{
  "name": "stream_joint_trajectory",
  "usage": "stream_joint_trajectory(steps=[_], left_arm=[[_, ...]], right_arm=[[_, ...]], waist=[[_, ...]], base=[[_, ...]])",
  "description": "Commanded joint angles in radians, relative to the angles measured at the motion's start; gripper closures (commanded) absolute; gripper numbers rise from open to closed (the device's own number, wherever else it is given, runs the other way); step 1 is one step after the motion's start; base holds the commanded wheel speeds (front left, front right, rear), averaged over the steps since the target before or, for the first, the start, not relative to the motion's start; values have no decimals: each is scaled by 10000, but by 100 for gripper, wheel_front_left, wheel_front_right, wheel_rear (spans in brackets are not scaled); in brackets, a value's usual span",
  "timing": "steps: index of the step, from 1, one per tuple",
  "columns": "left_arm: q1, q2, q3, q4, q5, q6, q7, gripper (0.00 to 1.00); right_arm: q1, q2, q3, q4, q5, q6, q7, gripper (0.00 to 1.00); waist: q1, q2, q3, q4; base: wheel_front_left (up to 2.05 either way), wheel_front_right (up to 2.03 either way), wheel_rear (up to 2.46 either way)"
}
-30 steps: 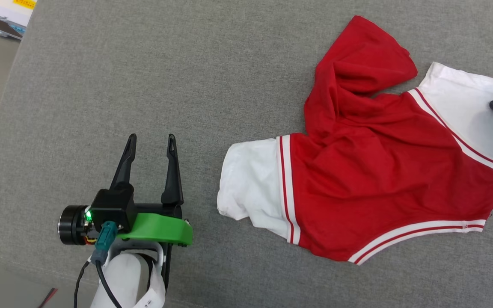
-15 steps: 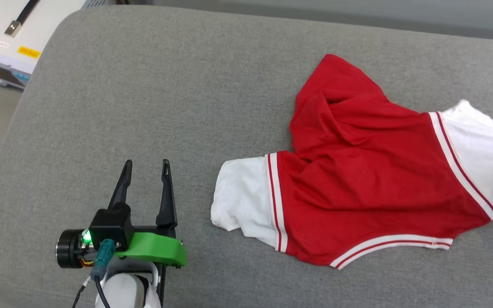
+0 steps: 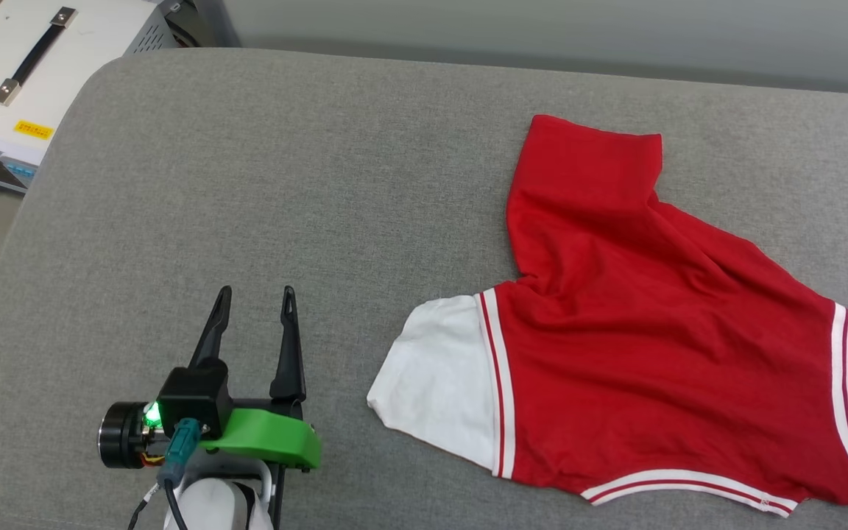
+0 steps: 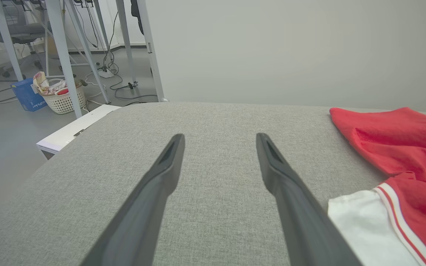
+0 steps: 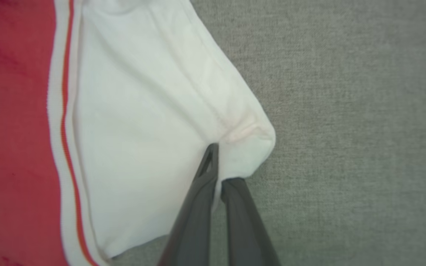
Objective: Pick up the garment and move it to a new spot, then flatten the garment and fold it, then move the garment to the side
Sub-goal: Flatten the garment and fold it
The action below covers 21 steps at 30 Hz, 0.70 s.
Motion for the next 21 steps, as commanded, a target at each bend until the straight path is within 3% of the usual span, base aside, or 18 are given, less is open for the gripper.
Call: stream_joint_trajectory(steps=[1, 2, 3, 4, 5, 10, 14, 21], left_arm=[[80, -24, 18, 47, 111, -58, -59, 0], [88, -24, 25, 86, 125, -71, -59, 0], [94, -24, 42, 112, 151, -88, -59, 0], [97, -21, 77, 133, 191, -112, -59, 0], [106, -9, 107, 143, 222, -133, -59, 0], [68, 207, 277, 59, 379, -318, -59, 0], [-148, 497, 370, 50, 369, -625, -59, 0], [-1129, 1349, -145, 606, 90, -1275, 333, 0]], right_arm=[[147, 181, -37, 173, -128, -7, 95, 100], [148, 293, -124, 311, -251, -7, -8, 100], [121, 365, -227, 418, -397, -7, -180, 92], [73, 458, -344, 530, -609, -7, -414, 55], [30, 511, -404, 555, -803, -7, -609, 0], [-285, 758, -1306, 272, -2276, -7, -2613, 0], [-389, 1354, -2152, -366, -3678, -7, -3890, 0], [71, 2906, -3139, -2720, -5547, -7, -4397, 0]], waist=[[0, -1, -52, 17], [0, -1, -112, 17], [0, -1, -154, 12], [0, -1, -236, -4], [0, -1, -300, -21], [0, -1, -638, -151], [0, -1, -774, -266], [0, -1, -911, -349]], base=[[0, 0, 0], [0, 0, 0], [0, 0, 0], [0, 0, 0], [0, 0, 0], [0, 0, 0], [0, 0, 0], [0, 0, 0]])
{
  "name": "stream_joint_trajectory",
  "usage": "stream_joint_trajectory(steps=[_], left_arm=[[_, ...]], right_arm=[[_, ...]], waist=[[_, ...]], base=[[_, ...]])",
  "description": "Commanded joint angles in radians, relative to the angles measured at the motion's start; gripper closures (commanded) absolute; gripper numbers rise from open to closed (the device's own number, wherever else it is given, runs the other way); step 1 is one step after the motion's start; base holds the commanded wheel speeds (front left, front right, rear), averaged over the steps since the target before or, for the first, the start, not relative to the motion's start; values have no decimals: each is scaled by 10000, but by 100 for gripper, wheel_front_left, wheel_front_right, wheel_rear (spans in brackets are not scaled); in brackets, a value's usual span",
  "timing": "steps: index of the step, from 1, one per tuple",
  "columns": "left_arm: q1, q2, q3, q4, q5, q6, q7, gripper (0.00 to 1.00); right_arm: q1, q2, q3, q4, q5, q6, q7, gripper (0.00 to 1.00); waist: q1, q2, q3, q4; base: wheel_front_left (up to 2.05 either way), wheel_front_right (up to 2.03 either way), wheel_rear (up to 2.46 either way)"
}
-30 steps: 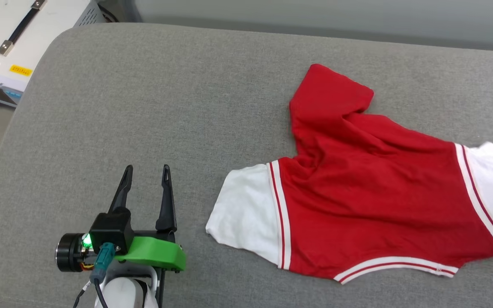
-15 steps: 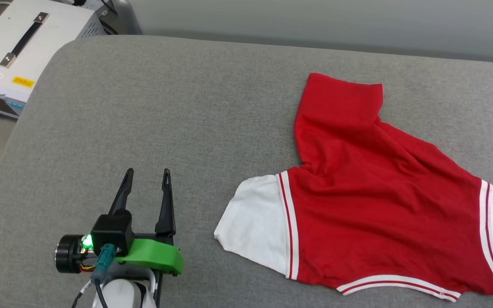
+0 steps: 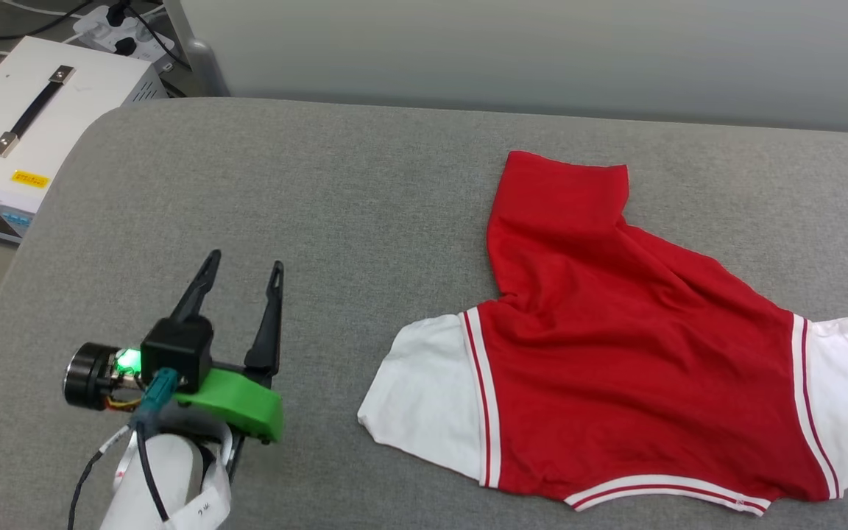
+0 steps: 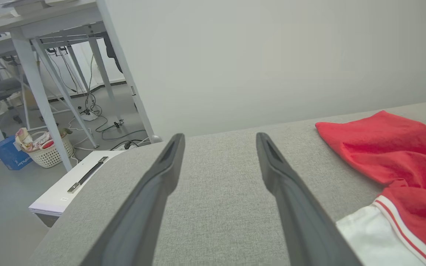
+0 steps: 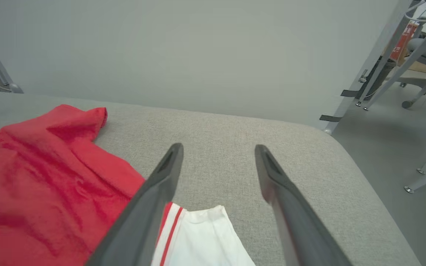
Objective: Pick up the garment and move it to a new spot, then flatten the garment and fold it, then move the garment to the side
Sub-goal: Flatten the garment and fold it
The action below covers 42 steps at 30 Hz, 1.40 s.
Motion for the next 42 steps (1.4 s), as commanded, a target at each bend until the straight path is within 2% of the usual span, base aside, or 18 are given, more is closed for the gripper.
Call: stream_joint_trajectory(steps=[1, 3, 6, 9, 12, 16, 18, 23, 31, 42], left_arm=[[-432, 228, -286, 89, -247, -109, 370, 0], [-880, 522, -722, 61, -573, -166, 987, 0], [-1682, 1257, -2018, -138, -1732, -188, 2483, 0], [-2422, 1988, -3257, -388, -3689, -191, 4425, 0], [-3114, 2669, -4216, -732, -5459, -193, 6212, 0], [-3766, 3354, -5471, -880, -6738, -194, 7953, 0], [-3973, 3499, -6036, -803, -7284, -194, 8591, 0], [-4447, 3837, -7532, -424, -7402, -194, 9217, 0], [-4736, 3944, -9136, 867, -7351, -195, 8718, 0], [-4975, 3655, -11073, 2452, -7370, -195, 8234, 0]], right_arm=[[250, 357, -66, -506, -364, -9, 35, 0], [415, 758, -83, -1141, -753, -9, 170, 0], [625, 1223, 14, -1992, -1353, -9, 454, 0], [713, 1526, 174, -2537, -1629, -9, 682, 0], [715, 1637, 308, -2705, -1886, -9, 732, 0], [633, 1754, 494, -2628, -2013, -9, 697, 0], [540, 1775, 590, -2554, -2062, -9, 659, 0], [247, 1809, 868, -2372, -2164, -9, 553, 0], [-242, 1740, 1069, -1896, -2199, -9, 267, 0], [-555, 1752, 1217, -1549, -2277, -9, 108, 0]], waist=[[0, 0, 5, -12], [0, 0, 42, -23], [0, 0, 124, -40], [0, 0, 197, -74], [0, 0, 274, -134], [0, 0, 385, -243], [0, 0, 446, -307], [0, 0, 635, -538], [0, 0, 1179, -886], [0, 0, 1673, -1001]], base=[[0, 0, 0], [0, 0, 0], [0, 0, 0], [0, 0, 0], [0, 0, 0], [0, 0, 0], [0, 0, 0], [0, 0, 0], [0, 0, 0], [0, 0, 0]])
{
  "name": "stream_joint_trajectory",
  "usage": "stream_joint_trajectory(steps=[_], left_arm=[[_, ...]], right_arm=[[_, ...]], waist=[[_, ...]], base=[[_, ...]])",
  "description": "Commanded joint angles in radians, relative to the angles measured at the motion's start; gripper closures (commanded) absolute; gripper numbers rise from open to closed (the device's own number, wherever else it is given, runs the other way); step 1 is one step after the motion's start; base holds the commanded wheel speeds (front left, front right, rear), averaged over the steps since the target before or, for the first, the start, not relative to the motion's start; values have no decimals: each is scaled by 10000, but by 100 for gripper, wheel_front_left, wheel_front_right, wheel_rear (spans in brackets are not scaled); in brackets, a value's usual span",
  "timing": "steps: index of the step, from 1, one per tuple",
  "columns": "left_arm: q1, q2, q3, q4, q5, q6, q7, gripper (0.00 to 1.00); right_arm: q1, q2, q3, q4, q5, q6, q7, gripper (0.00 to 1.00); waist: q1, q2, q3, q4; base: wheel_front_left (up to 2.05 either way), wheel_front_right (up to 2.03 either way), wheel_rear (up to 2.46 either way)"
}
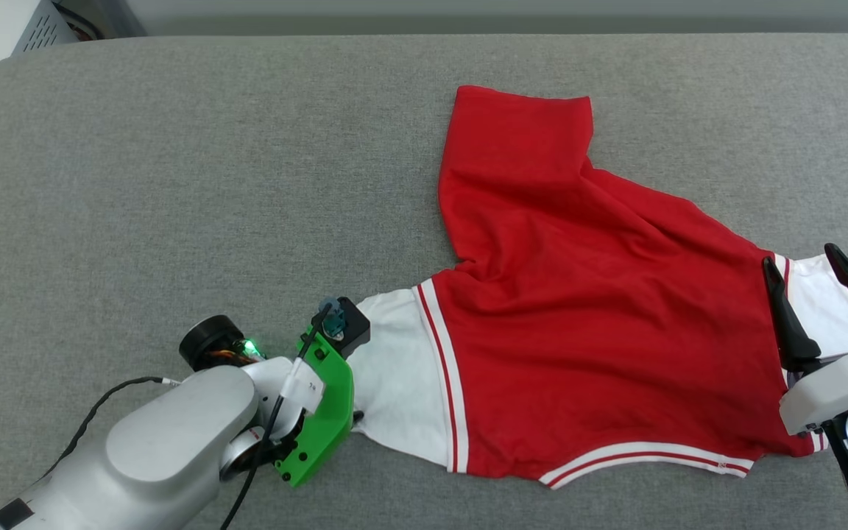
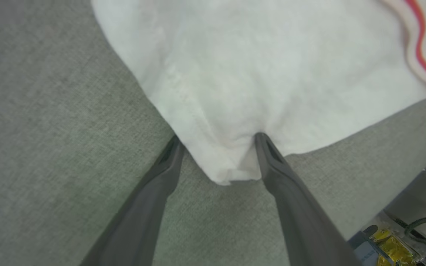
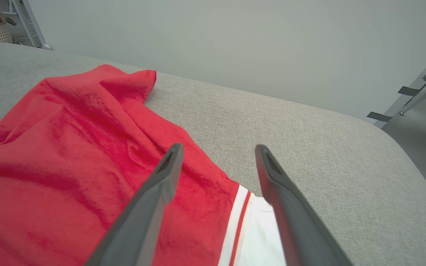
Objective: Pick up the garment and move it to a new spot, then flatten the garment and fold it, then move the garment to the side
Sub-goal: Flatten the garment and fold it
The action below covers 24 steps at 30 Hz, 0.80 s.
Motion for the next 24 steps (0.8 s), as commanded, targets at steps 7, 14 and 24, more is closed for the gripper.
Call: stream_joint_trajectory(steps=[7, 14, 24], left_arm=[[82, -125, -740, 883, -230, 66, -787, 100], [-529, 590, 45, 883, -843, 66, -1781, 100], [-45, 1877, 505, 1055, -1476, 301, -1889, 100]], right_arm=[[-50, -48, -174, 105, -79, -9, -94, 0], [199, -128, -436, 83, -164, -9, -133, 0], [560, -96, -802, 17, -389, -9, 84, 0]], waist=[[0, -1, -259, 179], [0, -1, -542, 313], [0, -1, -502, 177]], base=[[0, 0, 0], [0, 0, 0], [0, 0, 0]])
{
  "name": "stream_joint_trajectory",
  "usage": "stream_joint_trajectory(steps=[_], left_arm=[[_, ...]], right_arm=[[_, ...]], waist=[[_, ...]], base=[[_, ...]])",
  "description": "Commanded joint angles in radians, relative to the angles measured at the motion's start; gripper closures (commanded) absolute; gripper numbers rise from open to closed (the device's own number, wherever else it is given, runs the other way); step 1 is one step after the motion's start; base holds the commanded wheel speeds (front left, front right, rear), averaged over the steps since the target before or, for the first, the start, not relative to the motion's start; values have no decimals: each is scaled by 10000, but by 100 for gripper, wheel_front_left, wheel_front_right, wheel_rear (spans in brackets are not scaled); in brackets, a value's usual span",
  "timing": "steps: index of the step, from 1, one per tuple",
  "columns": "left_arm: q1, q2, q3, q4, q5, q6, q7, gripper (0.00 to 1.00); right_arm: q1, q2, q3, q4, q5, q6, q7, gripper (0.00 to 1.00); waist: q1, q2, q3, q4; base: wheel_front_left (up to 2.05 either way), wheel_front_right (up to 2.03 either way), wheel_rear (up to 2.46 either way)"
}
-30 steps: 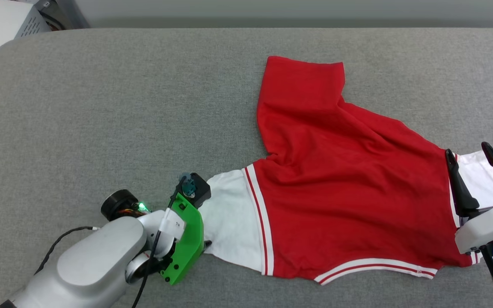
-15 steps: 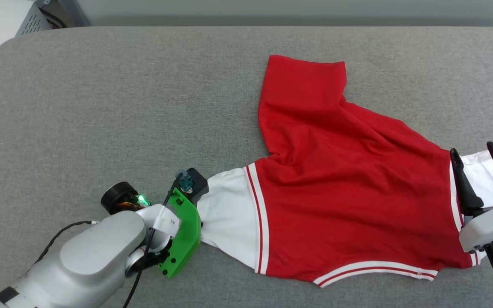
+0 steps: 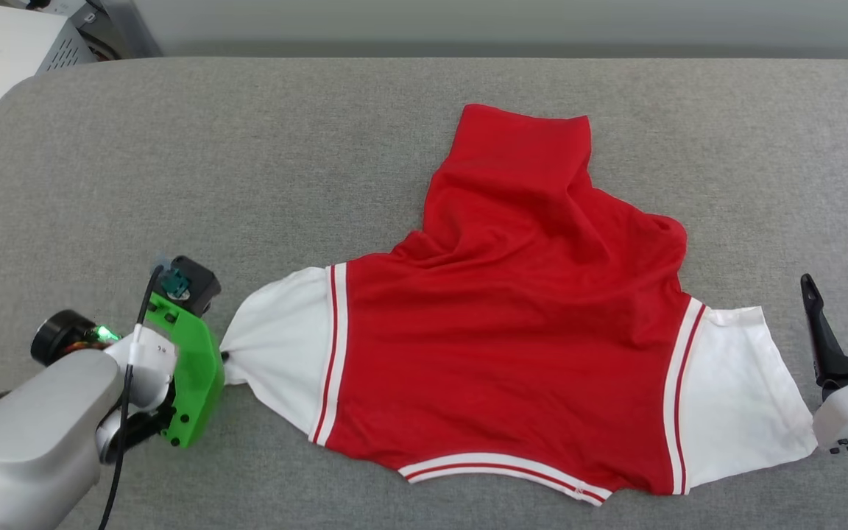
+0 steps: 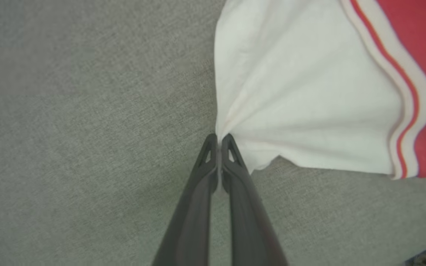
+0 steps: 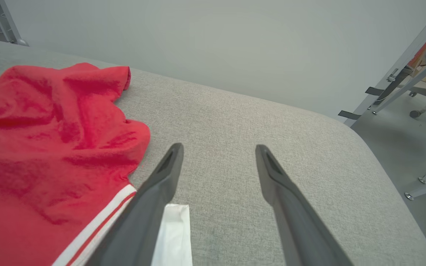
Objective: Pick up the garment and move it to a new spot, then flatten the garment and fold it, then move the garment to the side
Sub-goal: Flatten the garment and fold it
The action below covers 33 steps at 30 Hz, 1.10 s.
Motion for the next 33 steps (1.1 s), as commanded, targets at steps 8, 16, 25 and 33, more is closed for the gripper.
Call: stream_joint_trajectory(steps=[8, 16, 25, 33], left_arm=[[1126, -340, 87, 632, -587, 513, -581, 0], [1609, -732, 833, 710, -126, 1401, -3748, 0], [2495, -640, 1887, -649, 167, 3048, -6323, 0], [3581, -876, 3400, -2303, 1275, 4275, -6612, 0]], right_arm=[[160, -7, 31, 169, 64, -9, 304, 0], [203, -283, -82, -265, 562, -9, 386, 0], [478, -1970, 381, -1475, 2276, -9, 3101, 0], [711, -4108, 1423, -1977, 4911, -9, 7103, 0]], waist=[[0, 0, -84, -86], [0, 0, -840, -25], [0, 0, -1416, 360], [0, 0, -1395, 664]], base=[[0, 0, 0], [0, 0, 0], [0, 0, 0], [0, 0, 0]])
